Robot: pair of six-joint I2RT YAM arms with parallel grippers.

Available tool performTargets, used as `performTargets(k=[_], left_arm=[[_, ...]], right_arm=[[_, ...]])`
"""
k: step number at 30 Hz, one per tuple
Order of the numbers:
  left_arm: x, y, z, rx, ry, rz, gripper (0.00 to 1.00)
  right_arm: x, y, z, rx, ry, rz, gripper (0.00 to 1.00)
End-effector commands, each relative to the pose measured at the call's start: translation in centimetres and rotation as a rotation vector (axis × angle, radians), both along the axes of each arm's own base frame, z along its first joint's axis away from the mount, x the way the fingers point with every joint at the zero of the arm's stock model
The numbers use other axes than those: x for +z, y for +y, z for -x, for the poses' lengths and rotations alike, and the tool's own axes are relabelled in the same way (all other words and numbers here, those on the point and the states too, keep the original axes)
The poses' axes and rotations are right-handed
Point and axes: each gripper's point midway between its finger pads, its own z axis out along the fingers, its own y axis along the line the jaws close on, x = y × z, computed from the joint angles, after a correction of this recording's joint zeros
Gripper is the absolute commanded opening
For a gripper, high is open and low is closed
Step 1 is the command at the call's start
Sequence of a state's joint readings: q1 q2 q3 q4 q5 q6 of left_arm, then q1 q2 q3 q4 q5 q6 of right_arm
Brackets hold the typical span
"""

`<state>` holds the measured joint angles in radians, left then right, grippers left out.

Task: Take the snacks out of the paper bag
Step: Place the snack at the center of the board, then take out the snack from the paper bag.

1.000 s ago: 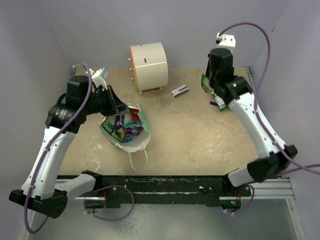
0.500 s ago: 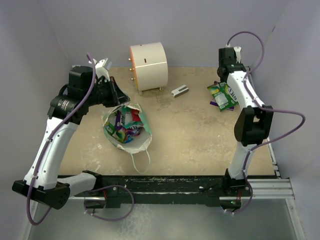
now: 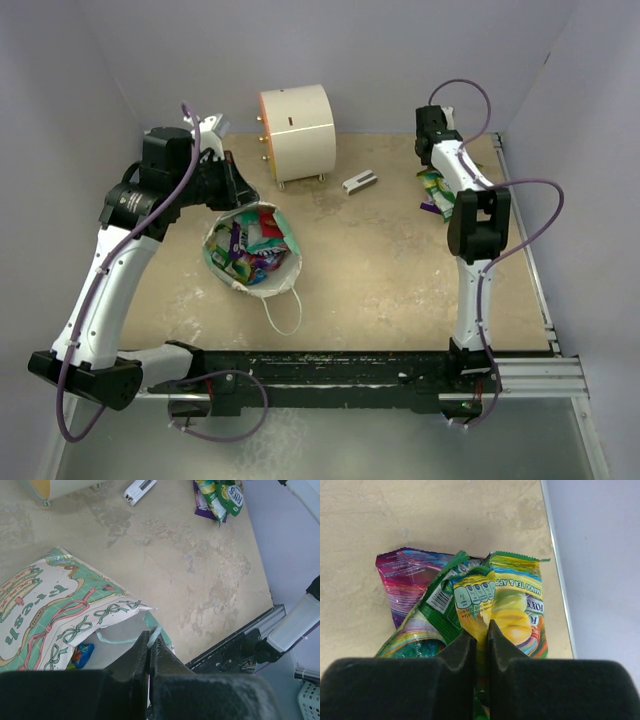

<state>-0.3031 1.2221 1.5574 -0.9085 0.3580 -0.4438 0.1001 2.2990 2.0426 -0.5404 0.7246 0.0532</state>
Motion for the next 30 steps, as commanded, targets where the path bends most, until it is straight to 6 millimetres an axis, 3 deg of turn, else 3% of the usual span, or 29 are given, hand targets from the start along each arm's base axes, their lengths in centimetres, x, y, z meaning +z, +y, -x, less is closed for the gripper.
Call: performTargets(k=[1,6,12,15,20,22,25,30], left_arm=[[2.1,0.1,-0.4,-0.011,-0.079,-0.004,0.00],[1.7,0.0,-0.3,-0.015,-0.071,-0.005,0.00],[1.7,0.1,0.0,-0.006,-0.074,0.007,0.00],[2.0,0.2,0.4,-0.004,-0.079,0.013,0.00],[2.1,0.4,1.6,0.010,-0.067,0.035,0.00],[2.0,0.4,2.0,0.015,-0.059,0.057,0.00],[2.2,0.3,2.5,0.027,-0.056,0.097,0.00],[2.7,0.2,3.0,0.044,-0.068,0.145,0.00]], right_arm=[[1.1,2.2,-2.3,0.035,-0.116,-0.135,0.12],[-1.9,5.3,-2.4,0.071,-0.117,-0.326,0.16],[-2.7,7.0,-1.6,0.046,-0.116,-0.451,0.21],[-1.4,6.8,-1.3,0.037,-0.144,-0.448,0.33],[2.9,7.3,-1.0,0.074,-0.204,-0.477,0.63],[4.7,7.3,-0.5,0.075,-0.218,-0.483,0.71],[7.4,7.3,0.7,0.094,-0.242,-0.483,0.78],[11.1,9.8,3.7,0.198,-0.290,-0.554,0.82]])
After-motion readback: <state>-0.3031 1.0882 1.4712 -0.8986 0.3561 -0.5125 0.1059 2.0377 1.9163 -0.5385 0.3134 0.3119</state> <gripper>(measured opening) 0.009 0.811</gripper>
